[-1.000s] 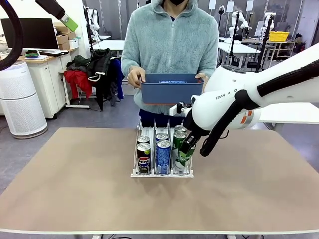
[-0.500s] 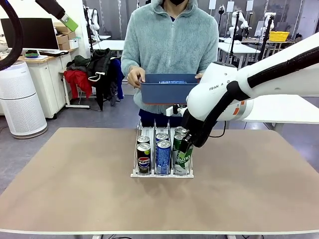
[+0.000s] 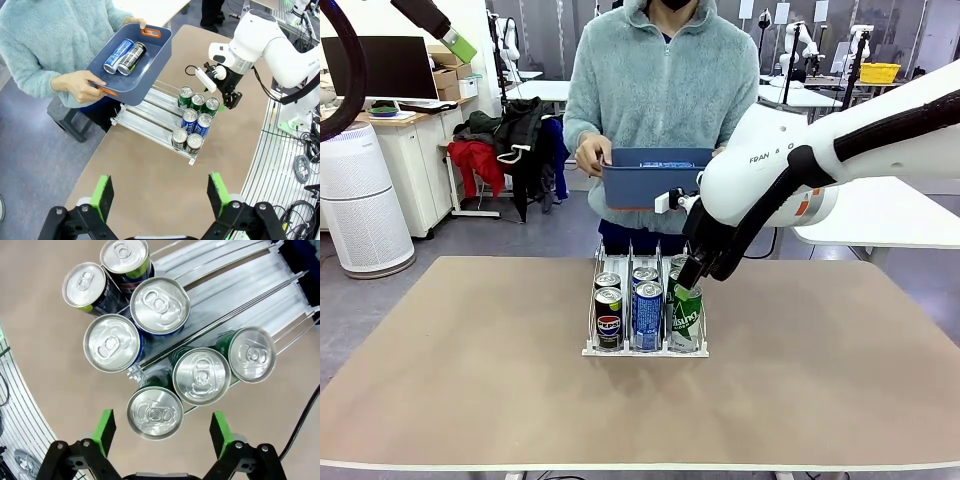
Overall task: Fill the beverage cans into the dispenser.
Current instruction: Place the picked Sprite in the line of the Automatic Can Dispenser with the same cans.
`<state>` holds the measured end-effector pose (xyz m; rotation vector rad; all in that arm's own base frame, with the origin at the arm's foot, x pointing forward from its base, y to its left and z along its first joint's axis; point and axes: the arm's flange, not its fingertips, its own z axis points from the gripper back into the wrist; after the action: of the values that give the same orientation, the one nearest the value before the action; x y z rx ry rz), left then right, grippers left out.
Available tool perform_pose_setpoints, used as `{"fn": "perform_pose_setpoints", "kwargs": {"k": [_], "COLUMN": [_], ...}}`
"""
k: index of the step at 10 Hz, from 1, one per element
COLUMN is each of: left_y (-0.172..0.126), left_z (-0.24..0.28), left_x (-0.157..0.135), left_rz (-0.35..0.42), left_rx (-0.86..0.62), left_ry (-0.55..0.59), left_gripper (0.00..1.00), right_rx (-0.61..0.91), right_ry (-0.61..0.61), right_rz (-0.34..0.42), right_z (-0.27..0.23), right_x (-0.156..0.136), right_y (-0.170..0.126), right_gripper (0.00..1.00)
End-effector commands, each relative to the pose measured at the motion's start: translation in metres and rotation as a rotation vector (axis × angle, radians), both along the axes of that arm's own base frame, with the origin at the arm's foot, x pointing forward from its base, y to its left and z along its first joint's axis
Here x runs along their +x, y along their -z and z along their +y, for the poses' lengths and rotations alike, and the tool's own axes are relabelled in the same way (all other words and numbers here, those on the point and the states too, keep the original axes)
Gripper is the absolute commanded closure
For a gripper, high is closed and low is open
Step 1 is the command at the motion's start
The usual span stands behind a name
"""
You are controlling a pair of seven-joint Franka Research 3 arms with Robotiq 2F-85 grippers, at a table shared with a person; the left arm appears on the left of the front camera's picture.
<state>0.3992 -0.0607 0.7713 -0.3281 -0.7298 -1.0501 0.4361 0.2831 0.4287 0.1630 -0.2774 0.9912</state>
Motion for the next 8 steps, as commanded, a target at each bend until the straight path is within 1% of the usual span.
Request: {"fn": "perform_pose_setpoints", "kwargs": {"k": [1,2,3,4,8], "left_y": [0.000,0.000,0.000,0.000,0.000], "left_z": [0.001,0.001,0.001,0.001,0.001], "left_x": [-0.001,-0.001,-0.001,-0.001,-0.001], "left_rz": [0.002,0.002,0.002,0.002,0.002], "left_rx": [-0.002,-0.002,-0.002,-0.002,-0.002], "left_ry": [-0.002,-0.002,-0.002,-0.002,-0.002], "left_gripper": [0.00,0.00,0.00,0.00,0.00], "right_rx": [0.017,0.032,0.032,0.008,0.008], "right_ry": [0.020,0.043,0.030,0.012,0.012], "right_rz": [-0.008,-0.013,0.010,-0.014,-0.014], "right_z": [-0.005,-0.005,-0.008,-0.003,-0.003], "right_x": [-0.011,-0.014,-0.017,-0.005,-0.005], "right_y": [-0.004,-0.006,-0.007,-0.009,-0.009], "right_gripper": [0.00,0.00,0.00,0.00,0.00]}}
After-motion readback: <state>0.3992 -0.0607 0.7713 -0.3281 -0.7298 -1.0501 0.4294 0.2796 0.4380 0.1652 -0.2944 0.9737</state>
